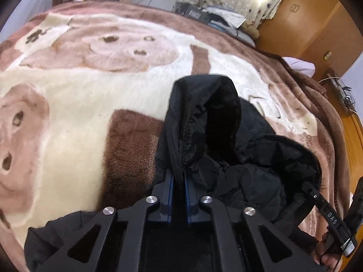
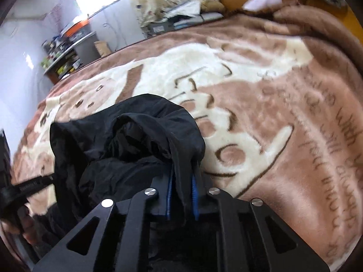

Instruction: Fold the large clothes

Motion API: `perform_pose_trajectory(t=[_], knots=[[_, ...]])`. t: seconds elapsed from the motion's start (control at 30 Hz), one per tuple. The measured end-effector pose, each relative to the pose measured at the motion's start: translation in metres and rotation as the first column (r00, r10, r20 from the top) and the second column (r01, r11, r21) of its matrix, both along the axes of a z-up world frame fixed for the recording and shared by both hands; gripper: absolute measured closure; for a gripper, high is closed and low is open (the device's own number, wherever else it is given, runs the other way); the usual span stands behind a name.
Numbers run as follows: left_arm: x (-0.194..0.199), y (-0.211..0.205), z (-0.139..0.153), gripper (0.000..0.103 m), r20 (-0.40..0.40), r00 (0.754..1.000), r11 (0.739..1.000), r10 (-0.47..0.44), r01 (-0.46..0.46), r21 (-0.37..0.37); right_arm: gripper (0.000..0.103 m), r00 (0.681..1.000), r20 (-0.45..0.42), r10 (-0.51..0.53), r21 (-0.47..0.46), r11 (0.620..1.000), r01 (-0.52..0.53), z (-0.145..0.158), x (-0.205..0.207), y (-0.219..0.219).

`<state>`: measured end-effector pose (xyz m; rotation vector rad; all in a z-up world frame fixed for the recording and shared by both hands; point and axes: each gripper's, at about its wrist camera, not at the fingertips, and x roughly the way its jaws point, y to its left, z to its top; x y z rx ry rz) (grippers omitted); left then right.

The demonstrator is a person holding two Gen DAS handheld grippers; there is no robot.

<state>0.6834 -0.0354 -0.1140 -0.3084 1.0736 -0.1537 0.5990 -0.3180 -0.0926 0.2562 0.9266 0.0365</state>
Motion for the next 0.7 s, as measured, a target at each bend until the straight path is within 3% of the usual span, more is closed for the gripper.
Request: perform_pose_trajectory(t=[0.37,0.47,0.57,0.7], knots=[[-0.084,0.04,0.042,0.096,0.117,0.993,0.99,0.011,0.006,-0.142,0.094,0.974,0.221,0.044,-0.058,0.998,-0.032,0.043,-0.09,0.008],[-0.106,0.049,0.041,0.096,0.123,0.992,0.987,0.011,0.009,-0.163,0.094,0.964,0.26,0.055,-0.068,0.997,-0.039,0.05,-0.118,0.014],[-0.131,0.064,0.037,0.096,0.108,0.993,0.972,0.036,-0.01,-0.235,0.094,0.955,0.288,0.073,-0.085,0.995,-0.051,0.052,-0.147,0.018],[-0.152,0.079,0.028,0.096,0.107,0.992,0.967,0.071,-0.042,-0.253,0.094,0.958,0.28,0.063,-0.058,0.997,-0.048,0.038,-0.175,0.015]])
